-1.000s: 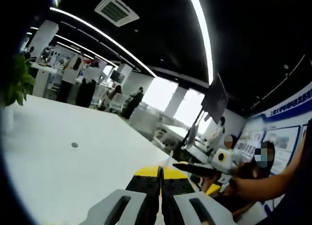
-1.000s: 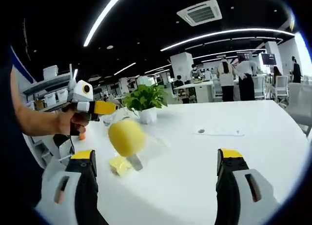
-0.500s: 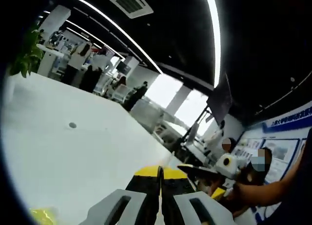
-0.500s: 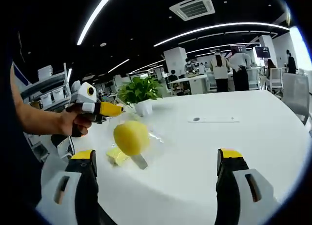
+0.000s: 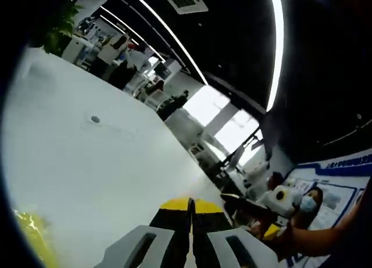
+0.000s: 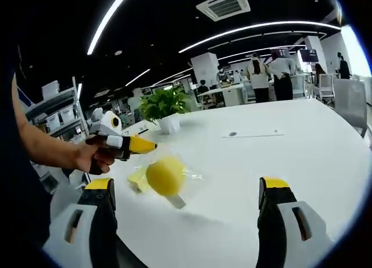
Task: Compare the silicone blocks by pressing each to a similar depth, holding the contact briefly, and releasing to observe deformation and rebound differences across the visible hardness samples.
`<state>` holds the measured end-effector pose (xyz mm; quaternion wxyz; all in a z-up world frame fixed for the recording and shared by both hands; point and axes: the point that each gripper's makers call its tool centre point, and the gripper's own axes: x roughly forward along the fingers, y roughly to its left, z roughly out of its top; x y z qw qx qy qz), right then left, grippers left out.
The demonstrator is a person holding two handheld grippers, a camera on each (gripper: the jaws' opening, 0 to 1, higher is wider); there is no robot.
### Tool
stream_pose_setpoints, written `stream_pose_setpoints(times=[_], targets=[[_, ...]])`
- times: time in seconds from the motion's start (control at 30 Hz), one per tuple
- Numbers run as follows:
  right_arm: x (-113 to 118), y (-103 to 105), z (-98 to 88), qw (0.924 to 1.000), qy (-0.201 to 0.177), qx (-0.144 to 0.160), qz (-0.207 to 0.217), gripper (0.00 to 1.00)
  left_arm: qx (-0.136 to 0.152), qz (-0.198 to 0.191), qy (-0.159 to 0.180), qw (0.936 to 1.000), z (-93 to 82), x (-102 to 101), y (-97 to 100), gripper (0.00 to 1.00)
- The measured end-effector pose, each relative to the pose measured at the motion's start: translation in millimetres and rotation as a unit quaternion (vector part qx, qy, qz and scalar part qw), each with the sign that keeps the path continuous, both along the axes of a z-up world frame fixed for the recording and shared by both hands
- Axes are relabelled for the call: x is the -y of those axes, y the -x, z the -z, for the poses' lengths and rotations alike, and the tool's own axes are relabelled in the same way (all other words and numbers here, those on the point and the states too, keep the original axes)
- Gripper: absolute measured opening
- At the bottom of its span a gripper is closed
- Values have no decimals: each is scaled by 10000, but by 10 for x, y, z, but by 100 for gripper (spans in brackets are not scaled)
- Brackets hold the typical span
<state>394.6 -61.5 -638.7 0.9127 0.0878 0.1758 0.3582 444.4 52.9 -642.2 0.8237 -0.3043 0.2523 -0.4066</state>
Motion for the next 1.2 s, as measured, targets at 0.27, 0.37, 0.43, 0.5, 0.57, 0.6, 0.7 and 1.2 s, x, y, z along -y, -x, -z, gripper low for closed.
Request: stream_pose_setpoints(times=[0.27, 0.37, 0.43, 0.5, 0.57, 0.6, 0.7, 1.2], targets=[[-58, 72, 93, 9999, -11, -125, -35, 96, -263, -253, 38, 9993, 202, -92, -65, 0], [-81, 89, 118, 9998, -38, -170, -49, 96, -278, -412, -69, 9987, 251, -179, -148, 0], [-95, 91, 121, 9998, -39, -182, -55, 96, -277, -541, -223, 9979, 307, -246, -220, 0], [-106, 95, 123, 9998, -54, -200, -63, 96, -325, -572, -236, 9976, 332, -270, -256, 0], [-116, 97, 123, 9998, -45, -202, -71, 96, -231, -678, -458, 9964, 395, -341, -330, 0], [-118, 99, 123, 9998, -38, -203, -71, 96, -236, -724, -515, 9958, 426, -369, -352, 0], [-103, 102, 141, 9997, -44, -218, -51, 96, -332, -1067, -887, 9898, 616, -526, -440, 0], [-158, 193, 251, 9989, -163, -427, -32, 96, -589, -1160, -1669, 9774, 1175, -737, -416, 0]])
